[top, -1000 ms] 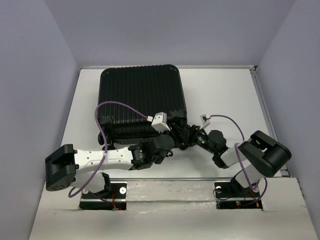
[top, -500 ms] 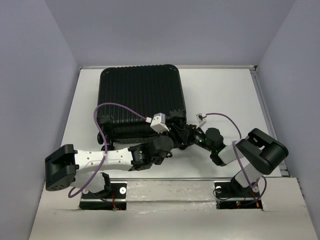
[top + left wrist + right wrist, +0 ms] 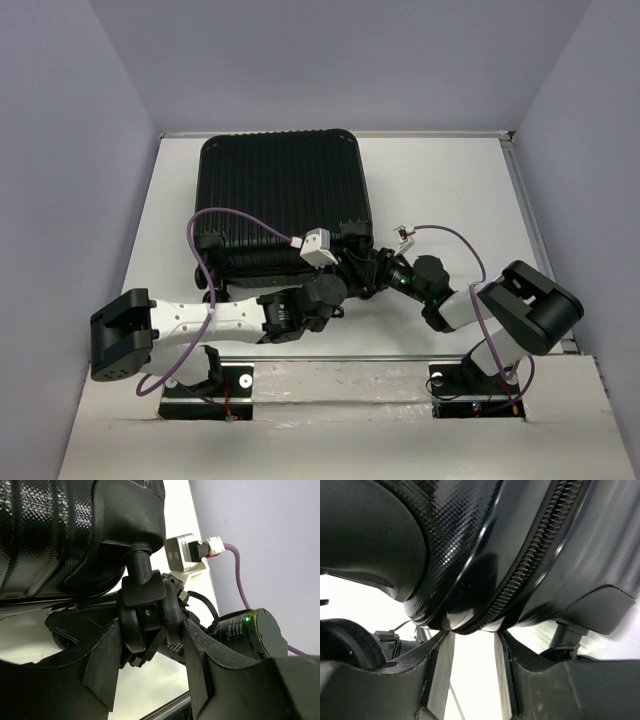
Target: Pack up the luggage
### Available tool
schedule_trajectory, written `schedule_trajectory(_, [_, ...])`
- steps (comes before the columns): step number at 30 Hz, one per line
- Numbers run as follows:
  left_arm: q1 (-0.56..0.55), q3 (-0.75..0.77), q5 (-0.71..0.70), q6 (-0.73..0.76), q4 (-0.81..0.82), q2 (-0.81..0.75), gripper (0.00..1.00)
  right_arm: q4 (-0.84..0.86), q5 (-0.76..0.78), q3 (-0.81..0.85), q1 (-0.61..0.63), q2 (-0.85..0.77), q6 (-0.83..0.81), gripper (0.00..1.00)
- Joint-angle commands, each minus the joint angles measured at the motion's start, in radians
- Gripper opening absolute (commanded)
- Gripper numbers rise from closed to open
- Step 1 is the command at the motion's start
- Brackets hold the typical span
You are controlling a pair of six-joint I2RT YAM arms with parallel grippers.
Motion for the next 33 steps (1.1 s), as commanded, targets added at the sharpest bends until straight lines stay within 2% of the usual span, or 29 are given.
schedule_trajectory(1, [-0.035,0.02,0.005,-0.02,0.175,-0.046,0.06,0.522,0.001,0.062,0.004,0.025,0.01,0.32])
schedule_trajectory(5, [-0.04,0.017,0.001,-0.015,0.175,-0.05,0.06,0.522,0.036,0.049,0.004,0.005,-0.004,0.14])
schedule_trajectory(8, [-0.039,0.012,-0.006,-0.009,0.174,-0.052,0.06,0.522,0.053,0.018,0.004,-0.038,-0.018,0.07])
schedule_trajectory(22, [-0.039,-0.016,-0.038,0.023,0.152,-0.098,0.06,0.461,0.114,-0.181,0.004,-0.124,-0.057,0.07])
schedule_trajectory(25, [-0.039,-0.011,-0.029,0.026,0.148,-0.092,0.06,0.279,0.113,-0.16,0.004,-0.248,-0.09,0.07])
schedule_trajectory(26, [-0.04,-0.009,-0.027,0.028,0.145,-0.09,0.06,0.075,0.096,-0.128,0.004,-0.289,-0.144,0.23])
schedule_trajectory(27, [-0.04,-0.009,-0.029,0.029,0.143,-0.089,0.06,-0.002,0.084,-0.099,0.014,-0.325,-0.162,0.37])
schedule_trajectory(29, [-0.04,-0.009,-0.025,0.029,0.143,-0.088,0.06,-0.024,0.059,-0.088,0.014,-0.392,-0.209,0.63])
schedule_trajectory(30, [-0.04,-0.009,-0.024,0.029,0.143,-0.088,0.06,-0.057,0.06,-0.083,0.014,-0.414,-0.226,0.68])
schedule_trajectory(31, [-0.04,-0.005,-0.022,0.028,0.143,-0.088,0.06,-0.168,0.053,-0.041,0.014,-0.441,-0.261,0.74])
schedule_trajectory(33, [-0.04,-0.002,-0.012,0.026,0.143,-0.087,0.06,-0.2,0.019,0.002,0.014,-0.423,-0.283,0.74])
